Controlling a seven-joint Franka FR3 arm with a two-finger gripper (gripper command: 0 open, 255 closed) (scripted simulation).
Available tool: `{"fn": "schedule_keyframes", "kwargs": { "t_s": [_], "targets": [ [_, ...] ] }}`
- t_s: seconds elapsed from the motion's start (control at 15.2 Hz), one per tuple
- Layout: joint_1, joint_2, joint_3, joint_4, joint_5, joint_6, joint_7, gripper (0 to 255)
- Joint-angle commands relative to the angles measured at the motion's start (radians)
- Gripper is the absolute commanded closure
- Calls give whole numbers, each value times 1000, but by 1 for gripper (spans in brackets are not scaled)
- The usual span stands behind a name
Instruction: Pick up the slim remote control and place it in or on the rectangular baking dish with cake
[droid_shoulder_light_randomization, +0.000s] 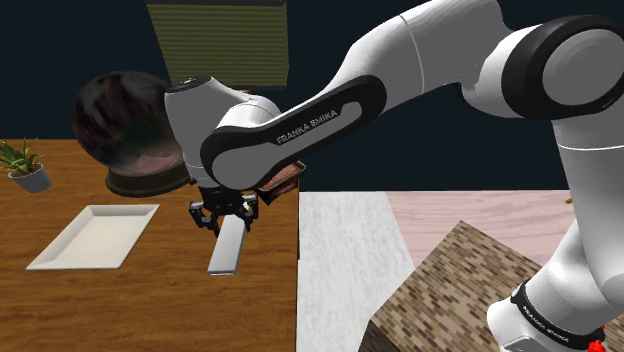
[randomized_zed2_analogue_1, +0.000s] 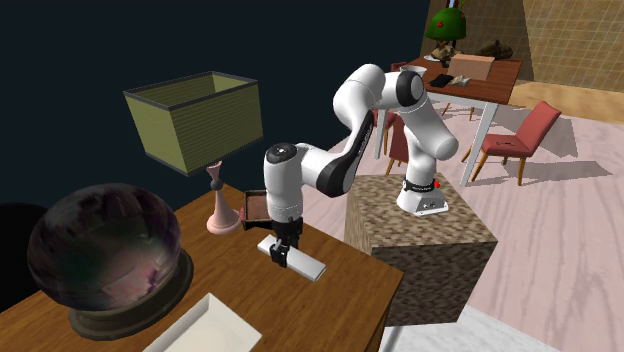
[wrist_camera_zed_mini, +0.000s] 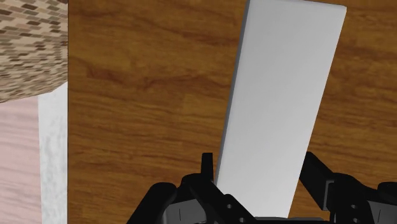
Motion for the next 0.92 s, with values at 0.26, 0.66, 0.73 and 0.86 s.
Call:
{"fn": "schedule_keyframes", "kwargs": {
  "t_s": [0.26, 0.66, 0.73, 0.86],
  "targets": [
    [-3, -27, 11, 37, 17, -60, -13, 255],
    [-2, -50, 20, 84, 32, -126, -25, 255],
    [-1, -53, 21, 92, 35, -138, -26, 255],
    [0, -59, 24, 111, 39, -161, -30, 255]
  ]
}}
